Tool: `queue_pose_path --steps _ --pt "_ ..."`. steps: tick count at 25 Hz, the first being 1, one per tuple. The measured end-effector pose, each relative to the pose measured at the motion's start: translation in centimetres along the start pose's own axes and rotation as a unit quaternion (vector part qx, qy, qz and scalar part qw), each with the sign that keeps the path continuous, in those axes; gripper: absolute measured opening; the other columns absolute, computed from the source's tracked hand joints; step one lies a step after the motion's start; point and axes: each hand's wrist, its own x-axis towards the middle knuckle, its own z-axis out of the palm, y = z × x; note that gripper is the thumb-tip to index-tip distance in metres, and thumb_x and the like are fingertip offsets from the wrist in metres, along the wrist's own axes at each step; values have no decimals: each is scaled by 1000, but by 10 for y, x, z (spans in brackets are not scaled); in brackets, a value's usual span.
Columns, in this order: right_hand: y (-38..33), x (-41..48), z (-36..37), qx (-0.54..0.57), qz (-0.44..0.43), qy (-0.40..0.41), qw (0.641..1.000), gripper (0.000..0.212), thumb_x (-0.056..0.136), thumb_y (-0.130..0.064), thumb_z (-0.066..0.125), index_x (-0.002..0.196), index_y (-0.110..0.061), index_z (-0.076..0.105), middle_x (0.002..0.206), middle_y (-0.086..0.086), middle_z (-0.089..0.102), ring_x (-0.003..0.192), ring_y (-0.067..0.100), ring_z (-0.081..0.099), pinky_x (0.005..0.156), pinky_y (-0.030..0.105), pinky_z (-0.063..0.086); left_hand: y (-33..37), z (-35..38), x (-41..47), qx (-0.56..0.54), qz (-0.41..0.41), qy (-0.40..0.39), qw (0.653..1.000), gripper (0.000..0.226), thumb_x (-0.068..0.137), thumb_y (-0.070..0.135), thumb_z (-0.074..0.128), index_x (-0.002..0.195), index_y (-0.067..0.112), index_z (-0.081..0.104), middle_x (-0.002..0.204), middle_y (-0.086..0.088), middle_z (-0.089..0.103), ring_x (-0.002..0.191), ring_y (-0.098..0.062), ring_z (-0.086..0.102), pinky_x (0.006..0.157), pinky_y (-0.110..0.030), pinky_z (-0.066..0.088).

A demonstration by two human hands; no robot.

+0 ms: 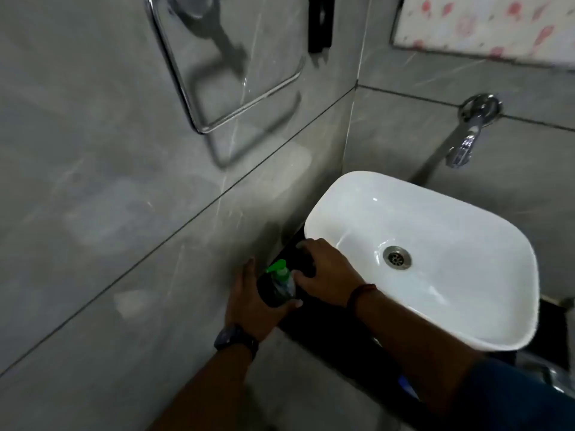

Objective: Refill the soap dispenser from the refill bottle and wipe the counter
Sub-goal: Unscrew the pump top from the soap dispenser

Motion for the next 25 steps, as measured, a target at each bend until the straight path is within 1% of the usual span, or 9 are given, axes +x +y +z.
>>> queue_pose_path --steps 3,5,9,11,15,18,21,23,25 --pt "7 12 34 21 14 -14 1000 48 71 -38 75 112 -17 59 106 7 59 98 24 57 82 31 45 -18 24 18 -53 -14 -53 997 121 38 66 79 140 23 31 138 -3 47 125 -22 45 102 -41 41" --pt "12 19 54 34 39 -15 999 48 69 -43 78 107 -18 61 105 6 62 96 22 58 82 31 46 -30 39 30 -76 -15 -68 995 102 46 62 72 134 23 41 131 -1 54 120 -20 50 98 -41 43" --pt "21 29 67 46 42 41 997 39 68 -42 81 90 -12 66 88 8 60 79 24 58 67 32 44 -32 60 41 -85 28 -48 995 65 63 34 78 121 27 51 117 -5 63 108 -25 59 88 -33 47" --pt "21 32 63 57 46 67 995 37 66 -40 82 84 -11 67 82 6 60 74 21 56 63 28 40 -32 61 45 -39 53 -11 998 67 63 37 77 123 32 49 116 1 64 104 -20 60 82 -25 42" --pt "8 35 36 64 17 129 989 29 71 -36 81 68 -20 56 69 -6 47 65 10 44 58 17 23 0 40 54 -55 61 11 997 68 62 56 61 125 48 39 115 15 62 99 -7 57 80 -20 41" --pt "-1 37 9 101 -4 132 986 28 75 -24 79 65 -12 56 69 4 52 66 20 51 61 30 38 24 31 62 -39 136 62 988 58 59 52 62 112 35 47 97 7 66 88 -8 59 72 -17 44" --pt "3 37 -19 126 -35 71 989 22 76 -15 78 82 3 67 85 16 63 78 29 59 73 45 49 37 24 62 -49 109 6 993 74 48 52 72 115 32 48 103 12 61 93 -10 59 80 -30 49" --pt "4 34 -30 129 -33 43 990 26 74 -21 81 92 -5 70 94 9 68 85 21 63 79 37 52 48 24 59 13 165 56 985 60 59 51 62 107 16 58 97 1 66 86 -17 63 79 -30 50" --pt "3 29 -33 143 1 89 986 32 67 -31 85 93 -17 71 89 -3 69 81 4 62 75 18 51 66 18 55 51 206 119 970 52 66 49 50 95 9 64 85 -5 67 75 -22 65 72 -25 46"
